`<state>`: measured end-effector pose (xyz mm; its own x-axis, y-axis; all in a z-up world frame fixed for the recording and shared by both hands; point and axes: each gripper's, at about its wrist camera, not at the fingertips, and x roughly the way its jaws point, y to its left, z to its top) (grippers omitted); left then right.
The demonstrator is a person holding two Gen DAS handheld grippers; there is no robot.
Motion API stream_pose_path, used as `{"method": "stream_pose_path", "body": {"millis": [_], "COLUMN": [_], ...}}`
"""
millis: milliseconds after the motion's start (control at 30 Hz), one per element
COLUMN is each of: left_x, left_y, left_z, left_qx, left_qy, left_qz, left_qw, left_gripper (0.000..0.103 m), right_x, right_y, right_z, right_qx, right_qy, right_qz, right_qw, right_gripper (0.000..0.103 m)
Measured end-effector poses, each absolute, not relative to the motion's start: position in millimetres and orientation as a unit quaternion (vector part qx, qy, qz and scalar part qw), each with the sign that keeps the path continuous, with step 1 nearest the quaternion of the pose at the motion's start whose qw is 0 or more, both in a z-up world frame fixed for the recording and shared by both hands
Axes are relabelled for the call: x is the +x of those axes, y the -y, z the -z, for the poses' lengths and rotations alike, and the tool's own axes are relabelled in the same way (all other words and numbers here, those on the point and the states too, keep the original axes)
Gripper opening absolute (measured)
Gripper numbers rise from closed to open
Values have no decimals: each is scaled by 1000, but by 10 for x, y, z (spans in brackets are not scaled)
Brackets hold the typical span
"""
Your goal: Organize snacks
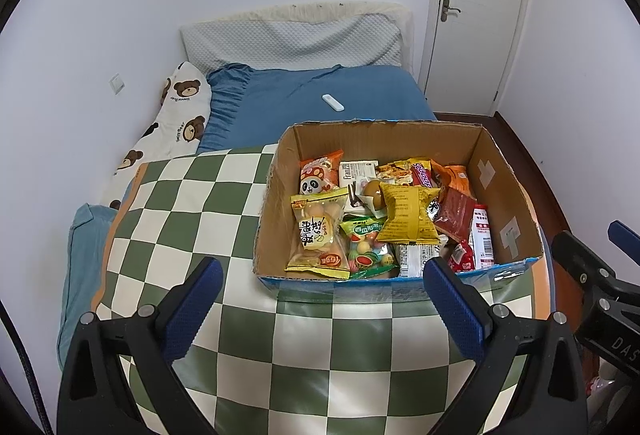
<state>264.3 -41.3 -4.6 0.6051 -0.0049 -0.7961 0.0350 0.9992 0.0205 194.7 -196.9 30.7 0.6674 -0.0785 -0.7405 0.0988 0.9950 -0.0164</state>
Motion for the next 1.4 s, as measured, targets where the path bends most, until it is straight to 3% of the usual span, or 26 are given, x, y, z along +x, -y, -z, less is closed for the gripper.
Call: {"method": "stream_pose_path", "body": {"millis": [1400], "left_x": [2616], "left_y": [396], "left_z": [-26], "left_qx": [18], "left_qy": [-437], "left_qz": [5], "left_qw": [899], "left_gripper": [103], "right_x": [1939], "right_y": [1971], "right_z": [-329], "right_qx": [14], "right_qy": [-406], "right_qz": [39], "right_qw": [913], "right_gripper": [103]}}
